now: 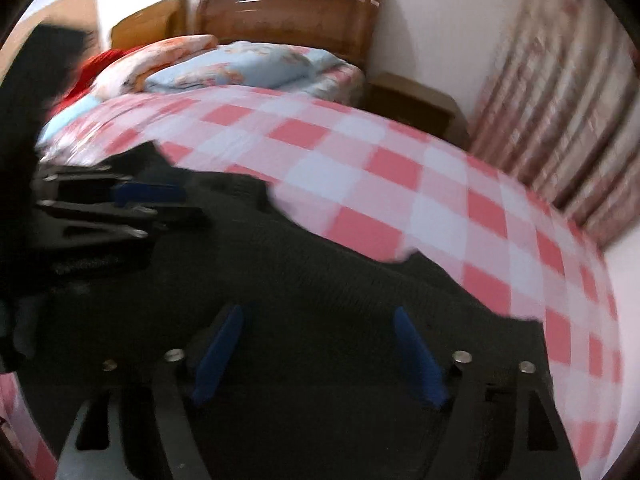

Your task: Fold small clothes

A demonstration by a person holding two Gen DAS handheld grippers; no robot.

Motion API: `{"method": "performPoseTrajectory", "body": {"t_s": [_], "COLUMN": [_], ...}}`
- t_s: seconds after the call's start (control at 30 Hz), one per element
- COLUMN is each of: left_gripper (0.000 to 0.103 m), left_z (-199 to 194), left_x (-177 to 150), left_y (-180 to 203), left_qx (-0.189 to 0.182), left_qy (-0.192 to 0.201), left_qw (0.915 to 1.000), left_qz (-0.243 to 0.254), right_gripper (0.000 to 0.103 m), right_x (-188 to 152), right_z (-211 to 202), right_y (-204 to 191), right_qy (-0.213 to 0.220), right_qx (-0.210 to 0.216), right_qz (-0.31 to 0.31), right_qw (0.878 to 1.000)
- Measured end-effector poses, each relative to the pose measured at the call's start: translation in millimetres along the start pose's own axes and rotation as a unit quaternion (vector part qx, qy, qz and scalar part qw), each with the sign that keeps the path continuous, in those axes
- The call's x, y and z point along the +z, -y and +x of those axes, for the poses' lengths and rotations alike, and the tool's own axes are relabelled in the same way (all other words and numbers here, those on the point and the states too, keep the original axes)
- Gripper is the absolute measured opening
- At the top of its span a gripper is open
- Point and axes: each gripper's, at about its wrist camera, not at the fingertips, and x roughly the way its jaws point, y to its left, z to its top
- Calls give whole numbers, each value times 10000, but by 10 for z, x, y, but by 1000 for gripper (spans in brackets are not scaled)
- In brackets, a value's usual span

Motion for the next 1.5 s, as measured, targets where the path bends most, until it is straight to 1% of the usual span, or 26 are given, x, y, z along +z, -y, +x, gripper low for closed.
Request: {"method": "performPoseTrajectory", "body": {"t_s": [0.03, 0.1, 0.2, 0.27, 0.37, 0.43, 0.47, 0.5, 0.6, 0.67, 0.7, 0.77, 0.8, 0.83, 0.9, 0.93, 1.03, 1.07, 1.13, 1.2, 1.23, 1.3, 1.33, 1.37, 1.43, 1.5], "left_gripper": [30, 30, 30, 30, 30, 30, 30, 30, 30, 30, 30, 30, 30, 32, 33, 33, 33, 33, 33, 33, 33, 33, 31, 31, 31, 32], "left_z": [8, 16, 18, 19, 3, 0, -32, -65, -236, -254, -210, -78, 25, 41, 3, -23, -165, -210, -270, -306, -326, -348, -391, -435, -550, -616], "left_x": [-3, -5, -14, -16, -2, 20, 32, 47, 112, 130, 121, 76, 10, -34, -40, -31, -90, -118, -172, -199, -180, -153, -148, -158, -218, -323], "left_y": [-78, -113, -82, -54, -55, -45, -2, 42, 282, 411, 475, 507, 500, 477, 380, 301, 144, 62, -152, -368, -445, -462, -404, -337, -98, 99], "left_qx": [-95, -196, -136, -80, -66, 34, 201, 326, 190, 422, 546, 575, 624, 618, 410, 428, 904, 910, 831, 605, 450, 586, 693, 636, 306, 106], "left_qy": [0, 14, 33, 38, 32, 36, 48, 72, 270, 349, 264, -31, -225, -153, -137, -149, 40, 102, 165, 193, 230, 212, 241, 292, 398, 444], "left_qw": [9998, 9994, 9997, 9998, 9998, 9998, 9996, 9993, 9994, 9980, 9970, 9964, 9951, 9945, 9967, 9974, 9941, 9943, 9960, 9979, 9979, 9965, 9958, 9962, 9982, 9988], "left_qz": [-191, -270, -216, -177, -181, -202, -204, -173, 66, 317, 476, 618, 733, 826, 680, 555, 604, 552, 283, -143, -394, -552, -557, -522, -319, -167], "right_gripper": [103, 103, 103, 103, 103, 103, 103, 103, 103, 103, 103, 103, 103, 103, 103, 103, 103, 103, 103, 103, 103, 103, 103, 103, 103, 103], "right_x": [-24, -64, -154, -205, -280, -258, -202, -147, 20, 90, 115, 126, 112, 96, 61, 32, -84, -167, -265, -358, -360, -312, -270, -226, -222, -221], "right_z": [0, -15, -108, -110, -51, -137, -188, -243, -267, -185, -105, 65, 100, 93, 101, 102, 25, -57, -124, -170, -179, -218, -218, -321, -503, -544], "right_y": [105, 379, 767, 963, 1149, 1065, 952, 813, 387, 98, -58, -254, -266, -227, -36, 55, 373, 513, 681, 799, 788, 663, 648, 513, 240, -64], "right_qy": [-38, -32, -31, -96, -268, -115, 22, 157, 233, 119, 15, -176, -197, -168, -321, -368, -422, -351, -355, -330, -315, -343, -299, -85, 235, 286], "right_qx": [-115, -378, -841, -928, -705, -969, -1063, -1014, -663, -387, -315, -259, -294, -239, -110, -133, -403, -478, -586, -432, -446, -755, -782, -620, -336, -154], "right_qz": [148, 533, 1120, 1470, 1967, 1885, 1702, 1452, 753, 263, 19, -258, -264, -167, 276, 442, 908, 1059, 1197, 1305, 1298, 1176, 1160, 1109, 851, 467], "right_qw": [9998, 9979, 9901, 9847, 9776, 9772, 9797, 9841, 9947, 9988, 9995, 9992, 9990, 9994, 9990, 9983, 9942, 9926, 9904, 9900, 9900, 9896, 9897, 9919, 9955, 9984]}}
